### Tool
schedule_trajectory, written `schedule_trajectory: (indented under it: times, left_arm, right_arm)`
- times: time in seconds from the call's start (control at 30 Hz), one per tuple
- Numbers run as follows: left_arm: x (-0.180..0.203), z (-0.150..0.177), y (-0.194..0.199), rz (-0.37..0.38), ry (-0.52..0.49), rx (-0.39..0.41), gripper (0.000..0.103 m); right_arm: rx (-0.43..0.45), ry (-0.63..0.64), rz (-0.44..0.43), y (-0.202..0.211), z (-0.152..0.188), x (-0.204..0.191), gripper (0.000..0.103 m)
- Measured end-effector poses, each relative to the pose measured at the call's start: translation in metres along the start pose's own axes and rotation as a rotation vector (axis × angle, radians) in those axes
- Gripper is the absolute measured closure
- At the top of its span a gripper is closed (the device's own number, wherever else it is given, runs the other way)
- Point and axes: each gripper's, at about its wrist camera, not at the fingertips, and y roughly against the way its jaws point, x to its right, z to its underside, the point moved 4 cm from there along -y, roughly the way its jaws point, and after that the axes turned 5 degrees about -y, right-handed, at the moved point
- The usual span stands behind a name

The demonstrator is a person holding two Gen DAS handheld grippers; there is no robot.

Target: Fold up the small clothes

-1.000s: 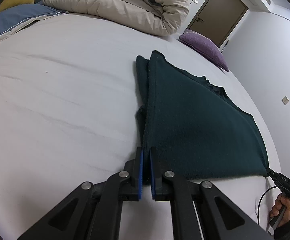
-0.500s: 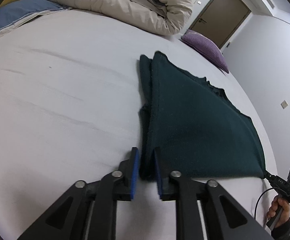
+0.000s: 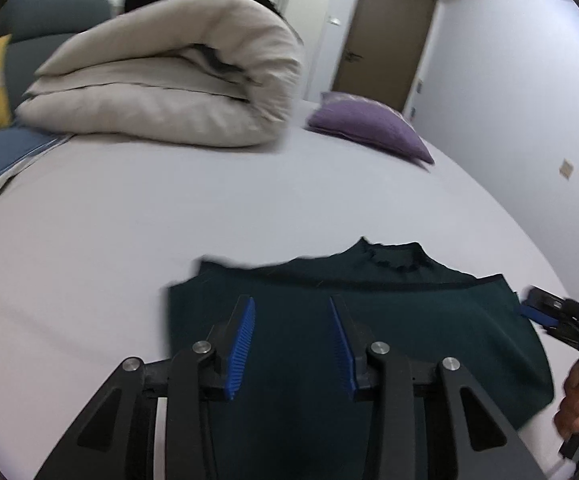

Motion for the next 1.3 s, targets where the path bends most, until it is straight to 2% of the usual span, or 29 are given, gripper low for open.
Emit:
schedule_trajectory:
  times: [0.03,0.13,0.2,0.23,0.27,0.3,0.33,0.37,0.4,0.53,0.6,0.7,0.73,0.77,0.8,0.83,0.87,0.93,0.97,1.03,1.1,1.17,1.2,1.23,1.27,1.3]
  left_arm:
    - [0.007,-0.005,-0.022,-0.003,-0.019,-0.019,0.063]
    - [0.007,-0.006,-0.064,-0.053,-0.066,-0.05,0.063]
    - [-0.007,0.007,-0.095,-0.046,-0.02,-0.134,0.063]
    - [-0.017,0.014,-0.103,0.008,0.04,-0.138,0.063]
    - [-0.022,0.013,-0.102,0.039,0.069,-0.12,0.064]
    - [-0.024,0.013,-0.1,0.057,0.083,-0.112,0.064]
    - [-0.026,0.014,-0.1,0.076,0.096,-0.107,0.064]
    - [-0.027,0.015,-0.101,0.086,0.106,-0.103,0.065]
    - [-0.027,0.016,-0.101,0.09,0.109,-0.099,0.065]
    - [-0.024,0.015,-0.102,0.077,0.095,-0.095,0.065]
    - [-0.024,0.016,-0.102,0.076,0.094,-0.095,0.065]
    - [-0.025,0.018,-0.103,0.066,0.084,-0.092,0.065]
    - [-0.024,0.018,-0.103,0.06,0.079,-0.091,0.065]
    - [-0.025,0.018,-0.105,0.057,0.076,-0.091,0.065]
    - [-0.024,0.018,-0.106,0.053,0.072,-0.09,0.065]
    - [-0.024,0.018,-0.106,0.048,0.067,-0.087,0.065]
    - [-0.023,0.019,-0.106,0.042,0.062,-0.085,0.065]
    - [-0.022,0.019,-0.106,0.035,0.053,-0.084,0.065]
    - [-0.022,0.019,-0.106,0.034,0.052,-0.083,0.065]
    - [-0.022,0.019,-0.105,0.036,0.055,-0.081,0.065]
    - [-0.022,0.019,-0.105,0.035,0.053,-0.081,0.065]
    - [-0.022,0.019,-0.105,0.035,0.052,-0.081,0.065]
    - [-0.022,0.019,-0.105,0.036,0.053,-0.079,0.065]
    - [-0.023,0.019,-0.105,0.037,0.054,-0.079,0.065]
    - [-0.022,0.019,-0.105,0.038,0.054,-0.079,0.065]
    - [-0.022,0.019,-0.105,0.038,0.055,-0.078,0.065]
  right_arm:
    - [-0.04,-0.022,-0.062,-0.03,-0.006,-0.01,0.053]
    - [-0.133,-0.069,-0.133,-0.096,-0.012,-0.031,0.053]
    - [-0.167,-0.072,-0.142,-0.127,-0.013,-0.034,0.053]
    - [-0.181,-0.081,-0.13,-0.142,-0.013,-0.029,0.054]
    - [-0.197,-0.094,-0.108,-0.157,-0.014,-0.018,0.059]
    - [-0.196,-0.118,-0.097,-0.165,-0.015,-0.004,0.083]
    - [-0.182,-0.168,-0.111,-0.168,-0.018,0.017,0.097]
    - [-0.179,-0.219,-0.13,-0.167,-0.021,0.033,0.103]
    - [-0.161,-0.29,-0.178,-0.162,-0.025,0.052,0.103]
    - [-0.017,-0.431,-0.197,-0.125,-0.039,0.117,0.103]
    - [0.052,-0.435,-0.117,-0.105,-0.049,0.142,0.103]
    - [0.133,-0.493,-0.052,-0.078,-0.05,0.171,0.103]
    - [0.162,-0.505,-0.012,-0.069,-0.05,0.176,0.097]
    - [0.188,-0.491,0.066,-0.06,-0.05,0.177,0.096]
    - [0.205,-0.463,0.117,-0.052,-0.051,0.172,0.088]
    - [0.209,-0.433,0.143,-0.048,-0.055,0.166,0.084]
    - [0.211,-0.391,0.147,-0.042,-0.053,0.15,0.075]
    - [0.204,-0.312,0.069,-0.039,-0.045,0.104,0.056]
    - [0.172,-0.272,0.013,-0.043,-0.038,0.079,0.04]
    - [0.075,-0.193,-0.095,-0.06,-0.017,0.028,0.039]
    - [-0.065,-0.155,-0.202,-0.089,0.018,-0.013,0.039]
    - [-0.181,-0.158,-0.249,-0.116,0.053,-0.032,0.04]
    - [-0.212,-0.15,-0.23,-0.127,0.066,-0.031,0.046]
    - [-0.2,-0.143,-0.224,-0.13,0.075,-0.026,0.054]
    - [-0.178,-0.157,-0.241,-0.127,0.079,-0.018,0.069]
    - [-0.171,-0.209,-0.263,-0.123,0.079,-0.002,0.077]
